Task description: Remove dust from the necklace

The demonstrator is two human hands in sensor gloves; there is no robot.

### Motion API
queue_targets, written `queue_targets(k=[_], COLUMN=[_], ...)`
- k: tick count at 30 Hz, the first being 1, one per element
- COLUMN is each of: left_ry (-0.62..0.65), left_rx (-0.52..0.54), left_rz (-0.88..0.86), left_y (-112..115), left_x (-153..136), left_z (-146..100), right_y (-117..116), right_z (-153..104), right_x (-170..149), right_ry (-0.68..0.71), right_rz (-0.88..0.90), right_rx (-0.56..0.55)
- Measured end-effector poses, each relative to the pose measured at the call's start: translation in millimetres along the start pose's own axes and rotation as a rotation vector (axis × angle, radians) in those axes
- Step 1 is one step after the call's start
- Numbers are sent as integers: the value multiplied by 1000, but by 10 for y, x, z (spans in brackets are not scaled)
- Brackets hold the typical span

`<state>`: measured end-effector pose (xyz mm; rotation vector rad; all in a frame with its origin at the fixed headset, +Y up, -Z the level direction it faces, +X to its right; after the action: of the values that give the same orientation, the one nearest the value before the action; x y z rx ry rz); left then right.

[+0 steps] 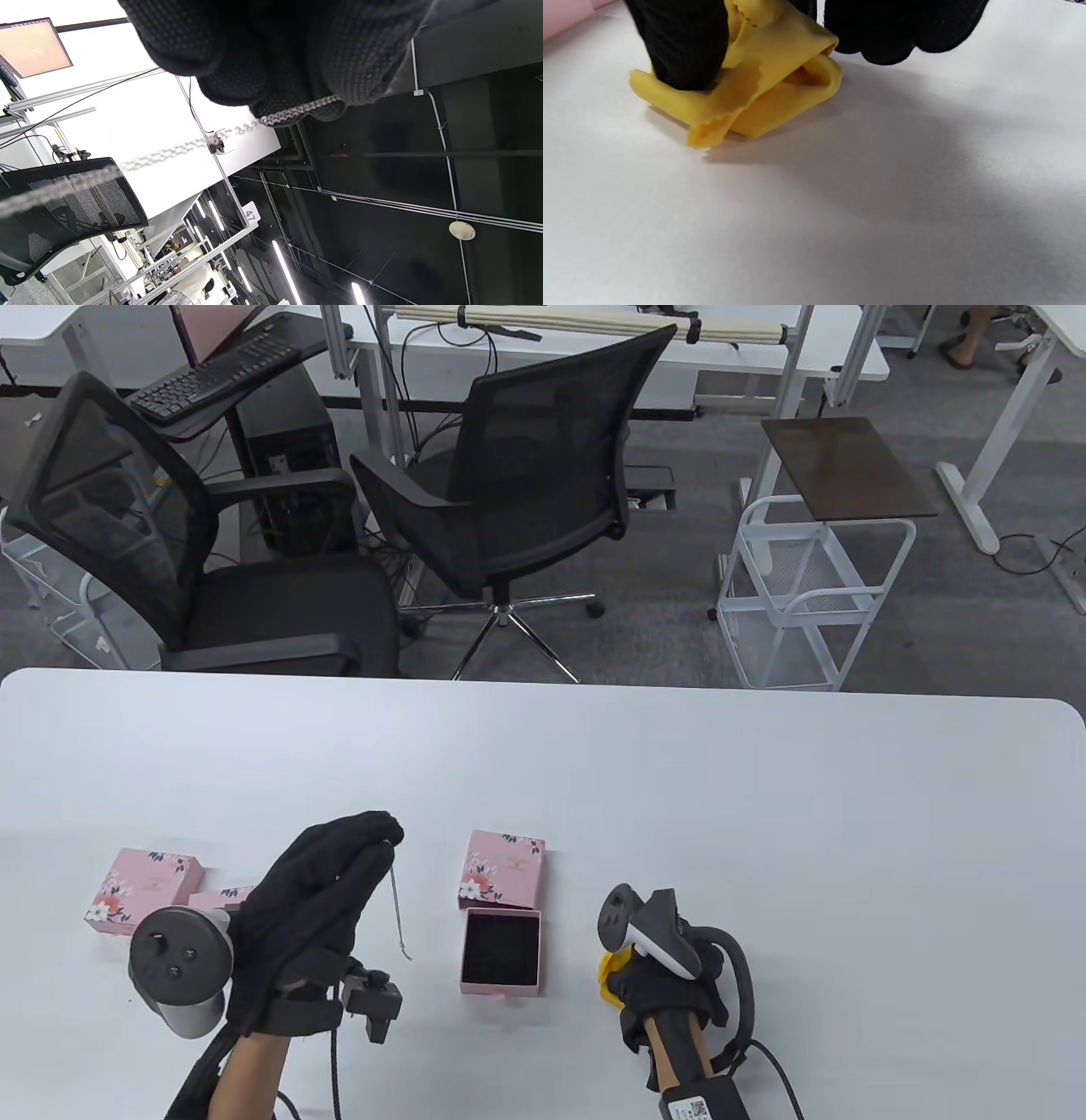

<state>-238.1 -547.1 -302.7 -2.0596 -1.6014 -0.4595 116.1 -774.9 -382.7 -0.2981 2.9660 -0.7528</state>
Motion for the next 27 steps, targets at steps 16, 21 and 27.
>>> queue_targets(k=[16,21,27], left_ry=[-54,-53,-76], left_rx=[-74,-94,-103], left_rz=[-13,-11,-19], left_y=[209,250,207], left_x=[-146,-135,-186], left_z=[24,20,33], right_y=[1124,1289,1289], right_z=[-1079,-1270,-1215], right_x=[425,929,1277], right_ry=[518,741,697], right_rz=[513,602,547], right_rx=[-524,-483,-616])
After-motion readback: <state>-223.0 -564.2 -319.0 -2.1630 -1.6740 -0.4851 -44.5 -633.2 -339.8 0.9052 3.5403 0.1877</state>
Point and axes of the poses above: the tracker on the back of each hand, its own x axis roughly to the thumb side, its own z axis roughly from the wrist to the fingertips, y = z × x, the point moved 5 cm from there along z, roughly from the wrist to the fingertips, and after that the axes turned 7 degrees about -z, right-handed, at the moved point
